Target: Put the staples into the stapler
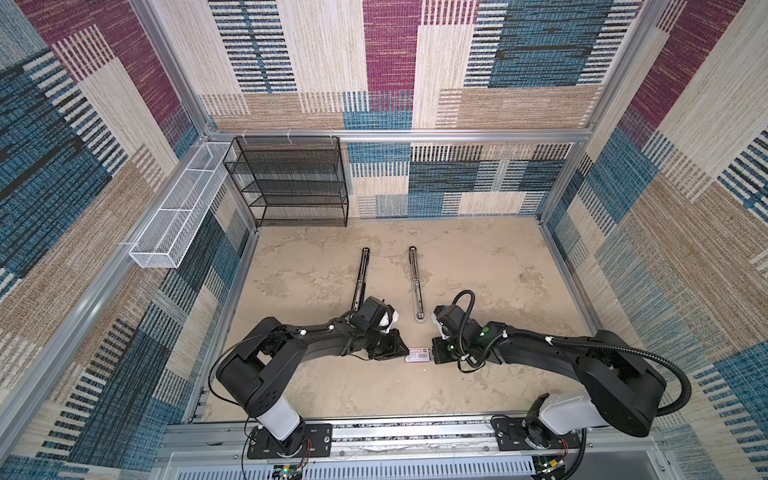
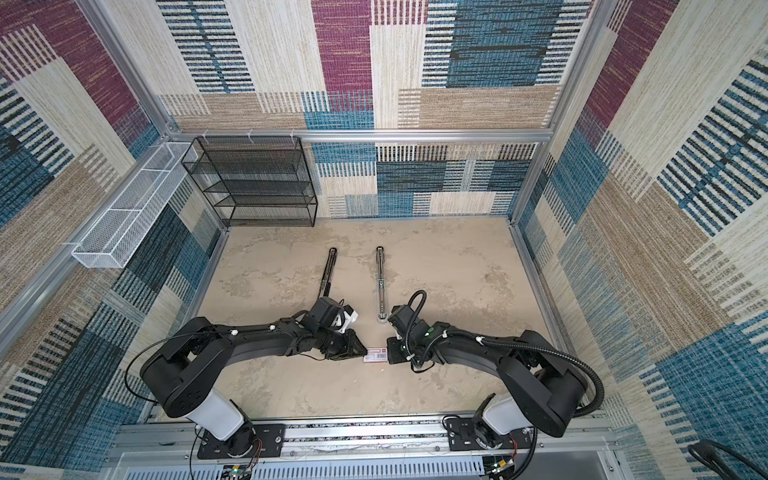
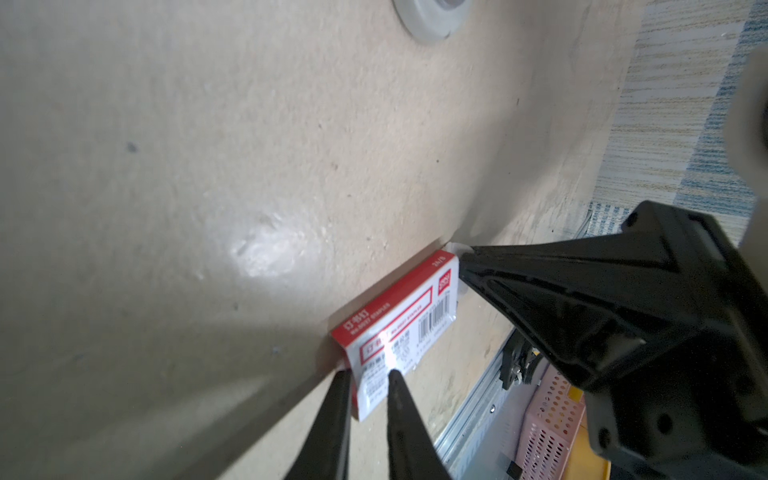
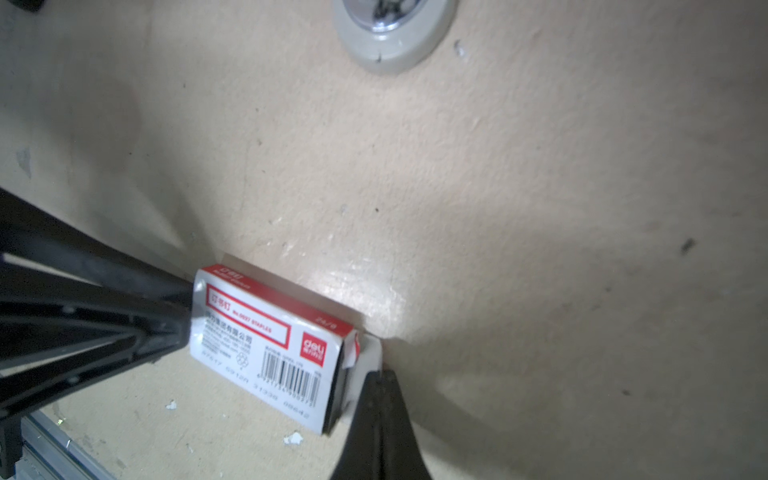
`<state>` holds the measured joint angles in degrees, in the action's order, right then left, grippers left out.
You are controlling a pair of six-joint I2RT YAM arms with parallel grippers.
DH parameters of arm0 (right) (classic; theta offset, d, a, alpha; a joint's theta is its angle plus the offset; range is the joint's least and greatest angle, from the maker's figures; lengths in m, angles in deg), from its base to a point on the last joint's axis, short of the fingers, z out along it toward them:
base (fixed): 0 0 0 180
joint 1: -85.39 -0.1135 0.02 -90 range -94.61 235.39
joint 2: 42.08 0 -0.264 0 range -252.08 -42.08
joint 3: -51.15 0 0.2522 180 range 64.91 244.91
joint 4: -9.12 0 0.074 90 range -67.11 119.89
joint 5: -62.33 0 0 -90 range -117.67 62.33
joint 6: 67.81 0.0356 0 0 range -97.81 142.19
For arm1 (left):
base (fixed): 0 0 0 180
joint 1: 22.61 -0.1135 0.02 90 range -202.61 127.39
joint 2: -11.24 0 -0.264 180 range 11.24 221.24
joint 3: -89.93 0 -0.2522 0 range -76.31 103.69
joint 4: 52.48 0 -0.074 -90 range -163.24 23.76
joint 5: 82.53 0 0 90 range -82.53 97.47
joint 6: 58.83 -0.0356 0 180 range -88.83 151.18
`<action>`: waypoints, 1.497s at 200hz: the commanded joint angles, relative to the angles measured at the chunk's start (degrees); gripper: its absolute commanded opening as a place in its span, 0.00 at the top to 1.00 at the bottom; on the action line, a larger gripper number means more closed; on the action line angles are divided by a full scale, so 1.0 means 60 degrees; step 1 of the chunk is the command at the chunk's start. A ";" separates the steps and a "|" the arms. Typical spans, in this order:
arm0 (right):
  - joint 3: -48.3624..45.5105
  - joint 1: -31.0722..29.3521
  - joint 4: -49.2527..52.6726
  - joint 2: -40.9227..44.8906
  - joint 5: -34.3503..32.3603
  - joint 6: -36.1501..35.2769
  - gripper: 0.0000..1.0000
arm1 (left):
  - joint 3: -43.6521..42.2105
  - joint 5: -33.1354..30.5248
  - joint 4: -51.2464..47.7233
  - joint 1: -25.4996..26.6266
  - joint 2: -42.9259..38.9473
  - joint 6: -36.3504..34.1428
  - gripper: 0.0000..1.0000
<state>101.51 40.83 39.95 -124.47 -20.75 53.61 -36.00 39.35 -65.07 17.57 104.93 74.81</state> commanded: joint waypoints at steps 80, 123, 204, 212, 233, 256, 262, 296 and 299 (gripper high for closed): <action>-0.0046 -0.0016 0.0208 0.0203 -0.0660 0.0190 1.00 | 0.0063 -0.0123 -0.0539 -0.0004 -0.0141 -0.0391 1.00; -0.0107 -0.0016 0.0082 0.0296 -0.0547 0.0183 1.00 | 0.0141 -0.0081 -0.0571 -0.0004 -0.0193 -0.0377 0.91; -0.0015 -0.0016 -0.0221 0.0167 -0.0304 0.0183 1.00 | 0.0669 0.0510 -0.0428 0.0154 0.0561 -0.0273 0.64; -0.0007 -0.0016 -0.0236 0.0129 -0.0303 0.0169 1.00 | 0.0713 0.0491 -0.0459 0.0172 0.0667 -0.0269 0.64; 0.0011 -0.0016 -0.0191 0.0134 -0.0343 0.0140 1.00 | 0.0865 0.0297 -0.0871 0.0187 0.0864 -0.0357 0.73; 0.0036 -0.0015 -0.0057 0.0146 -0.0566 0.0150 1.00 | 0.1026 -0.0170 -0.1445 0.0187 0.0868 -0.0598 0.90; 0.0017 -0.0015 0.0003 0.0152 -0.0653 0.0176 1.00 | 0.1077 -0.0246 -0.1617 0.0187 0.0854 -0.0686 0.94; -0.0103 -0.0001 0.0209 0.0299 -0.1037 0.0307 1.00 | 0.1264 -0.0426 -0.2154 0.0160 0.0722 -0.1014 1.00; -0.0106 0.0010 0.0228 0.0317 -0.1067 0.0314 1.00 | 0.1266 -0.0447 -0.2166 0.0158 0.0708 -0.1028 1.00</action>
<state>101.16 40.83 40.78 -123.20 -24.19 54.31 -29.02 38.98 -73.60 18.73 109.71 71.53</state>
